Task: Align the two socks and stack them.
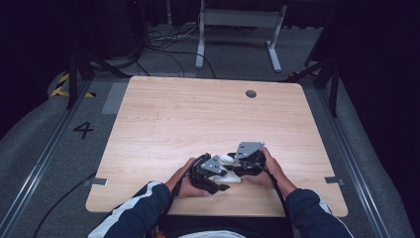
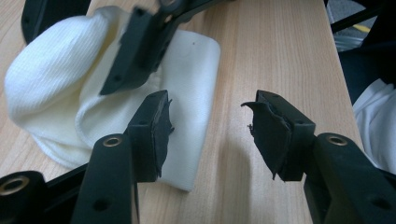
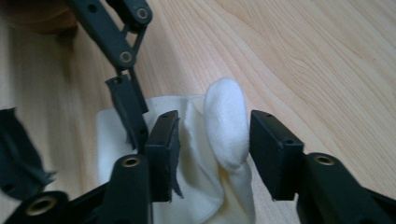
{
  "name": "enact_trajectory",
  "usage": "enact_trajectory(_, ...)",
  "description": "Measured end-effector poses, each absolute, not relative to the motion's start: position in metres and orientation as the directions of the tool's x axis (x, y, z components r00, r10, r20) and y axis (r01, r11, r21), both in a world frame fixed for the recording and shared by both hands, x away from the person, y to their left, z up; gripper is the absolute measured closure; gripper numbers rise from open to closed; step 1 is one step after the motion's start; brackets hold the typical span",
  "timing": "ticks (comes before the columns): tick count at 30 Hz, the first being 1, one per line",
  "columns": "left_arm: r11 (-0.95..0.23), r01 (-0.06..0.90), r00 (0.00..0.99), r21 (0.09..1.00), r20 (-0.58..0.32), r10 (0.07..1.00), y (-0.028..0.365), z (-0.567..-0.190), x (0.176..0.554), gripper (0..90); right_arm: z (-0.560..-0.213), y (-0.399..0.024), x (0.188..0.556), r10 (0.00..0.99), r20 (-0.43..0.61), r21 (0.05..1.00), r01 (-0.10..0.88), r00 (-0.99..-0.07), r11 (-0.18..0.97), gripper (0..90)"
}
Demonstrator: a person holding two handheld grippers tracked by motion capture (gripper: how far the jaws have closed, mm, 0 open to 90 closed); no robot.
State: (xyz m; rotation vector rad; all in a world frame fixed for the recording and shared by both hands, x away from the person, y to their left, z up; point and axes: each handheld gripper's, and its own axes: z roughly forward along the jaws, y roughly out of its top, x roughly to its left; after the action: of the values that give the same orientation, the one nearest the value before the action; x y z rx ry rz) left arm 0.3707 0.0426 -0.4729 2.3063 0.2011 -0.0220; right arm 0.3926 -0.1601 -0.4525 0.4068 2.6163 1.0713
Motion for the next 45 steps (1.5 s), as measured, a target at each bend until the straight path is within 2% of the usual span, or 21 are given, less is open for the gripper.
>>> enact_trajectory(7,-0.670,0.148,0.987,0.727,-0.068,0.144,0.043,-0.477,0.372,47.5,-0.448,-0.164,0.393,0.337,-0.157,0.715,0.128,-0.929,0.687,43.2)
enact_trajectory(10,-0.674,0.131,0.990,0.727,-0.056,0.131,0.043,-0.477,0.373,47.9,-0.452,-0.158,0.393,0.314,-0.191,0.681,0.105,-0.930,0.725,43.0)
enact_trajectory(12,-0.675,0.128,0.990,0.726,-0.056,0.128,0.043,-0.478,0.372,48.2,-0.454,-0.156,0.395,0.319,-0.215,0.665,0.101,-0.923,0.740,46.2)
enact_trajectory(21,-0.663,0.145,0.988,0.734,-0.071,0.138,0.046,-0.479,0.375,52.0,-0.451,-0.170,0.411,0.480,-0.217,0.726,0.188,-0.850,0.662,49.9)
enact_trajectory(22,-0.661,0.148,0.987,0.736,-0.072,0.141,0.045,-0.480,0.375,52.0,-0.450,-0.172,0.411,0.504,-0.223,0.738,0.194,-0.834,0.647,53.6)
enact_trajectory(24,-0.659,0.140,0.988,0.739,-0.062,0.140,0.045,-0.480,0.375,52.0,-0.449,-0.175,0.413,0.530,-0.218,0.741,0.214,-0.820,0.636,54.1)
enact_trajectory(28,-0.669,0.135,0.988,0.731,-0.051,0.144,0.045,-0.479,0.373,51.4,-0.447,-0.179,0.411,0.505,-0.196,0.741,0.210,-0.841,0.638,53.3)
enact_trajectory(30,-0.682,0.128,0.988,0.720,-0.031,0.153,0.044,-0.476,0.372,41.8,-0.442,-0.182,0.406,0.484,-0.175,0.754,0.199,-0.857,0.626,51.5)
enact_trajectory(34,-0.647,0.129,0.983,0.752,-0.011,0.182,0.053,-0.461,0.373,36.6,-0.433,-0.191,0.397,0.453,-0.156,0.773,0.176,-0.878,0.609,50.0)
enact_trajectory(37,-0.634,0.134,0.976,0.761,0.009,0.217,0.061,-0.454,0.376,37.0,-0.432,-0.193,0.391,0.429,-0.135,0.775,0.175,-0.893,0.607,49.2)
enact_trajectory(41,-0.650,0.171,0.953,0.740,0.042,0.299,0.061,-0.457,0.388,41.7,-0.439,-0.185,0.388,0.381,-0.151,0.728,0.158,-0.912,0.667,50.1)
enact_trajectory(45,-0.666,0.176,0.950,0.725,0.053,0.309,0.056,-0.465,0.400,48.9,-0.447,-0.178,0.389,0.367,-0.169,0.701,0.150,-0.915,0.698,51.7)
